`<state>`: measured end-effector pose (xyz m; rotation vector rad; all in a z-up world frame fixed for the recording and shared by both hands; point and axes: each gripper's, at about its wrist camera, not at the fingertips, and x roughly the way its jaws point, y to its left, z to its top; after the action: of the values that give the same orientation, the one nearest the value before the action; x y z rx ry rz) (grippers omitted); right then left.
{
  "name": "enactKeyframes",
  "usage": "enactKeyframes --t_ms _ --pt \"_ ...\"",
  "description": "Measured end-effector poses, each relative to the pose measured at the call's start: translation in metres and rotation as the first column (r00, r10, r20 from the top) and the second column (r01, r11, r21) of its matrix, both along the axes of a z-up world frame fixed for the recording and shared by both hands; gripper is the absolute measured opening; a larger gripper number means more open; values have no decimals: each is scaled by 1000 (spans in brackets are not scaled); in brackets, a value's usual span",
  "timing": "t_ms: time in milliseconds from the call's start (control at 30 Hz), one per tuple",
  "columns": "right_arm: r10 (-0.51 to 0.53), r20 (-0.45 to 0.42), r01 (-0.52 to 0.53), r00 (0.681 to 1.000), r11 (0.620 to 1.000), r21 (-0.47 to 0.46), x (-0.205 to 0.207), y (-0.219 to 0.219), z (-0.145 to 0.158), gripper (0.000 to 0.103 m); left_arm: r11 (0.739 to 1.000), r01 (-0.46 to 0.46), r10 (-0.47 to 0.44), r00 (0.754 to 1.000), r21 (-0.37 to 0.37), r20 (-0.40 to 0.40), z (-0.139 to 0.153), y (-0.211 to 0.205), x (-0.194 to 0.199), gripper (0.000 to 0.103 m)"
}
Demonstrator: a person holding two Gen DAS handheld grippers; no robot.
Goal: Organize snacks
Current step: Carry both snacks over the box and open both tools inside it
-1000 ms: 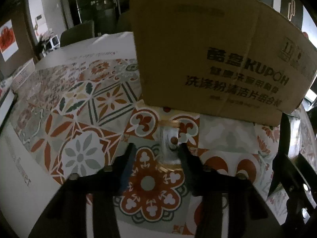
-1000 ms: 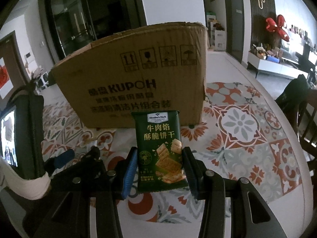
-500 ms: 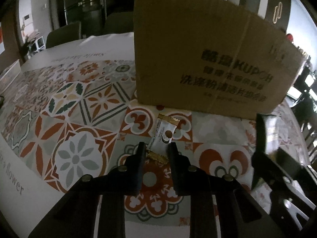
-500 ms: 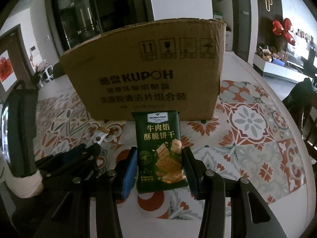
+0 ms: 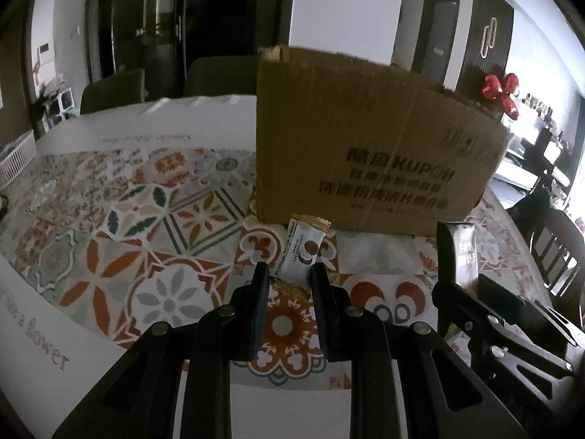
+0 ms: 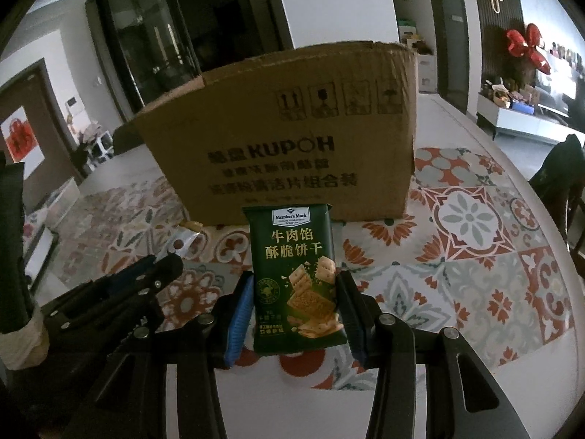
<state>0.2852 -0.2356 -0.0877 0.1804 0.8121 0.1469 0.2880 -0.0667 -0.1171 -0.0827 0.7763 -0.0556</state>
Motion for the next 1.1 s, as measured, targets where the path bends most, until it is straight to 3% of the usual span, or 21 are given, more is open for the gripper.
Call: enactKeyframes --t_ms 533,1100 --pt "-15 148 19 989 999 -26 -24 5 62 46 999 45 -40 988 -30 149 64 14 -23 24" --pt "8 227 1 974 999 -42 11 2 114 46 992 123 -116 971 -22 211 115 12 17 24"
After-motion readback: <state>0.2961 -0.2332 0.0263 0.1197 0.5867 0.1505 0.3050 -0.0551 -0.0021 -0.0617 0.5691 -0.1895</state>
